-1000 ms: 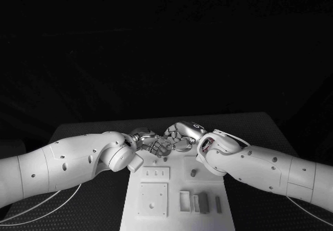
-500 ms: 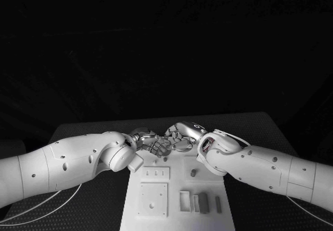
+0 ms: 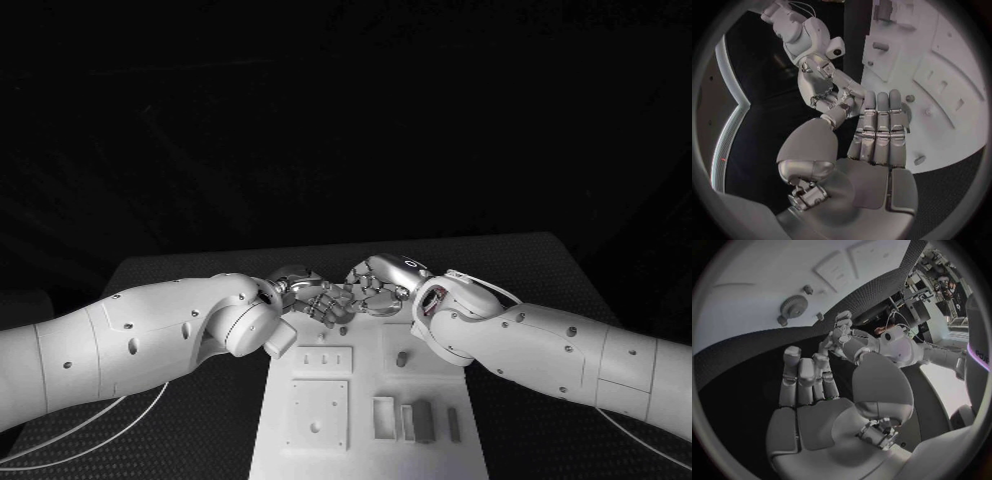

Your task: Assemble the parts on the task board

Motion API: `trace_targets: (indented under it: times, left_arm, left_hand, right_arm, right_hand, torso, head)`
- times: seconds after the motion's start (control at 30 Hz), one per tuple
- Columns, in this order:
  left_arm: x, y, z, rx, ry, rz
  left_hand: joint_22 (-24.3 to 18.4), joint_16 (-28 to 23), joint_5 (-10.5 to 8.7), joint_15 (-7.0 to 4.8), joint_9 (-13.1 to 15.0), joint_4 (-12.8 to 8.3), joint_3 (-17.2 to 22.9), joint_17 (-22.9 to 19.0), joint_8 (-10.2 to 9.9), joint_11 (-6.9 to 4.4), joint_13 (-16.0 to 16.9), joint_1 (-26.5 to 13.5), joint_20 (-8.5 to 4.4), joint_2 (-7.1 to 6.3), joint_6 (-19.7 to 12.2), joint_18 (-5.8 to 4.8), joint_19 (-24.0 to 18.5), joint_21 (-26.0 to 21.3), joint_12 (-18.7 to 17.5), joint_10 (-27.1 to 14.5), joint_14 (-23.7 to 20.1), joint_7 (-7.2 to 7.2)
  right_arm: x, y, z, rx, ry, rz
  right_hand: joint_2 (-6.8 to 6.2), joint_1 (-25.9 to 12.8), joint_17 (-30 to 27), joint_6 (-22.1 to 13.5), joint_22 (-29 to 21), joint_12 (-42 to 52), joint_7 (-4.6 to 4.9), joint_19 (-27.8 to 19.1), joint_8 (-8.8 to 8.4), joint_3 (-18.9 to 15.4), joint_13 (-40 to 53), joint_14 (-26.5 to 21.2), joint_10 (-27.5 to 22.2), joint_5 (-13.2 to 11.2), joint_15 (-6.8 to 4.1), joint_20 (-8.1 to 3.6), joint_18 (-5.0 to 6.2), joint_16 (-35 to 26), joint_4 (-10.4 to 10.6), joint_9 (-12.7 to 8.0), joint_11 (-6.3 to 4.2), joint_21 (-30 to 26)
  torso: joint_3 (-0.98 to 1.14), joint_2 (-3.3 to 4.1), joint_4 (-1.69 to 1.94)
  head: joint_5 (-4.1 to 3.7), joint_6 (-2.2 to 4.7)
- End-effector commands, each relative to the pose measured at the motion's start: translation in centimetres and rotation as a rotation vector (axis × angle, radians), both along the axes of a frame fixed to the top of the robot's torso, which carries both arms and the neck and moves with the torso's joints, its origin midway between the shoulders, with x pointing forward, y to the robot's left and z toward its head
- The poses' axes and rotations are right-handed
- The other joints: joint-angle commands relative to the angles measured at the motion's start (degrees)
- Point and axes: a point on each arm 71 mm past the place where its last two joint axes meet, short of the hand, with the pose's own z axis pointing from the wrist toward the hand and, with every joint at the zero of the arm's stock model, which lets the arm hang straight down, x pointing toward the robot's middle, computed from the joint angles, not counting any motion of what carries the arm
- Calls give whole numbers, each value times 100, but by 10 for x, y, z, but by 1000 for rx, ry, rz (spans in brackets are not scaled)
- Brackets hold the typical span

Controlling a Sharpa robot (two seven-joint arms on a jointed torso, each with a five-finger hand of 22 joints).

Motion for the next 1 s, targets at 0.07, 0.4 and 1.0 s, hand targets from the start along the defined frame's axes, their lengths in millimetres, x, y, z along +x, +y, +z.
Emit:
trace_targets:
  times: [0.07, 0.4, 1.0]
  left_arm:
    - [1, 1, 2, -9, -1, -1]
    - [1, 7, -1, 73, 7, 19]
    - [-3, 23, -6, 330, -54, -9]
  left_hand:
    - [13, 9, 5, -3, 122, -7, 44, 15, 53, 9, 16, -28, -5, 25, 145, 93, 28, 12, 16, 33, 46, -90]
    - [78, 16, 7, -23, 169, -31, 108, 88, 64, -11, 85, -63, -30, 5, 167, 86, 57, 42, 37, 69, 83, -104]
    - [909, 323, 4, -144, 383, 44, 67, 636, 146, -209, 490, -520, -149, 9, 465, 51, -124, 479, 444, 343, 234, -240]
  right_arm:
    - [2, -5, -5, -24, 34, -24]
    - [10, -25, -7, -7, 40, -119]
    - [28, -82, 8, 125, 61, -271]
  right_hand:
    - [-20, -71, -11, 36, 38, -45, 112, -29, -37, 5, 3, -65, -49, 21, -16, 33, 117, -41, 43, -7, 21, -45]
    - [-210, -152, -46, -424, 15, -128, 274, -160, -297, 41, -8, -216, -256, 18, 106, 87, 117, -146, 120, -83, 170, -158]
    - [-208, -64, -90, -639, 10, -155, 381, -225, -405, 94, -28, -292, -370, 21, 213, 144, 117, -202, 142, -118, 277, -211]
  torso:
    - [2, -1, 1]
    - [1, -5, 3]
    - [9, -2, 0]
  head:
    - [-5, -1]
    - [10, -20]
    - [103, -99]
